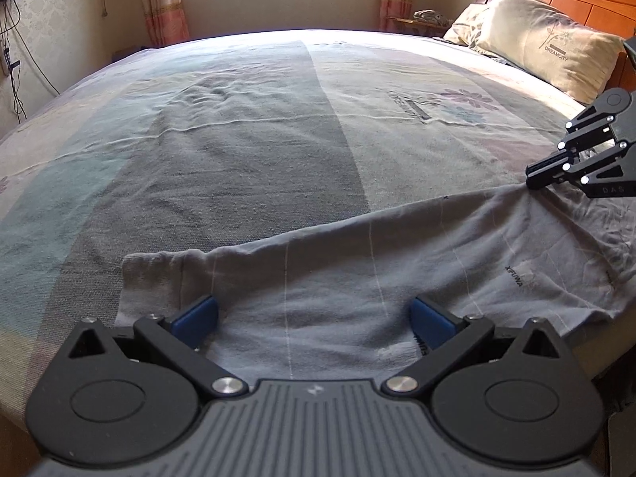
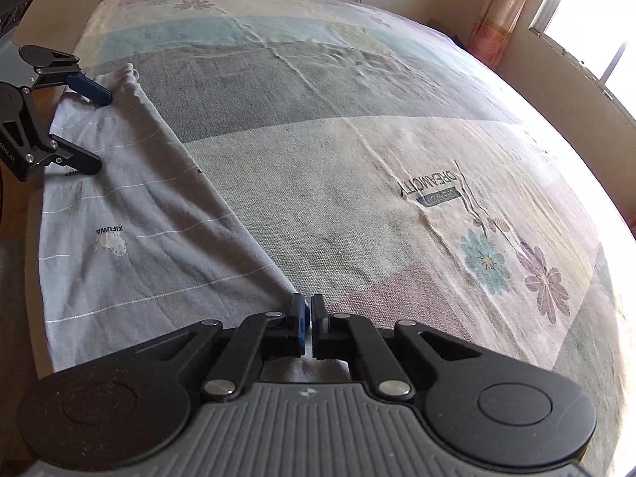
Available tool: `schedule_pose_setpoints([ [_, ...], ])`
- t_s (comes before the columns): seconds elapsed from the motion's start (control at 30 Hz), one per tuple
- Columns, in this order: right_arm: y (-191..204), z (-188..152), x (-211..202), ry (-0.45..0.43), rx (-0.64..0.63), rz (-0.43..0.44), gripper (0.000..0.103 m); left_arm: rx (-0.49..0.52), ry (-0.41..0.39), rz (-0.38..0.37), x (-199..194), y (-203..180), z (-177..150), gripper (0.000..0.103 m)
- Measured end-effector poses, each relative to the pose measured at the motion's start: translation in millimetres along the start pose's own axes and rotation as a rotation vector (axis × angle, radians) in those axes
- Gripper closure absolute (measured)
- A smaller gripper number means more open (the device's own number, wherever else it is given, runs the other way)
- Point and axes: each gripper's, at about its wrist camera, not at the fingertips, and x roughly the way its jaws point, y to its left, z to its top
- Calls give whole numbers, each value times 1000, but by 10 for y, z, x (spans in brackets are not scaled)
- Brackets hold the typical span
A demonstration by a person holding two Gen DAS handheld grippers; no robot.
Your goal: Fold clothes
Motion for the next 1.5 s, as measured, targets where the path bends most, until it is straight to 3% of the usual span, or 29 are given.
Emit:
schedule_pose_setpoints([
  [0.1, 21, -20, -210, -36, 45, 6, 89, 24, -18, 26, -95, -60, 33, 1],
  [0.23, 206, -134, -491, -66, 93, 125, 79, 47, -8, -35, -83, -155, 13, 1],
  [0.3, 341, -238, -486, -38, 105, 142, 74, 64, 31, -29, -17, -198, -46, 0],
  [0.37, 424, -394, -444, 18, 142, 148, 74, 43, 20, -26, -68, -141, -106, 0],
  [0.43, 428, -570, -529, 26, 208, 144, 66, 26, 37, -8, -123, -81, -128, 0],
  [0.47, 422, -641, -586, 28, 231, 139, 60, 19, 48, 2, -153, -57, -127, 1],
  [0.57, 423, -736, -718, 46, 235, 102, 57, 48, 32, 8, -236, -114, -43, 1],
  [0.67, 363, -678, -725, -2, 295, 65, 53, 84, 1, -28, -209, -275, 96, 1],
  [0.73, 319, -632, -704, -33, 342, 41, 46, 115, 20, -20, -119, -371, 89, 1],
  [0.8, 316, -674, -646, -7, 360, 27, 43, 147, 40, -12, -28, -467, 80, 1],
  [0.9, 328, -920, -665, 51, 374, 26, 32, 20, 60, -37, -10, -265, 3, 0],
  [1.0, 246, -1131, -852, 51, 420, 39, 27, 67, 57, 12, -75, -248, 43, 1],
  [1.07, 121, -1207, -927, 25, 460, -4, 26, 85, 53, 1, -45, -242, 94, 1],
  [1.23, -189, -1441, -855, 44, 554, -111, 23, 9, 86, 3, 66, -83, 96, 0],
  [1.3, -198, -1637, -908, 61, 559, -114, 11, -2, 92, 19, 45, -44, 84, 0],
  [1.37, -203, -1838, -1052, 76, 556, -129, 9, -14, 103, 24, 32, -18, 88, 0],
  [1.43, -271, -1966, -1176, 73, 574, -166, 9, 26, 124, 46, 26, -132, 190, 1],
  [1.5, -365, -2064, -1291, 63, 602, -212, 9, 64, 111, 9, -15, -286, 322, 1],
])
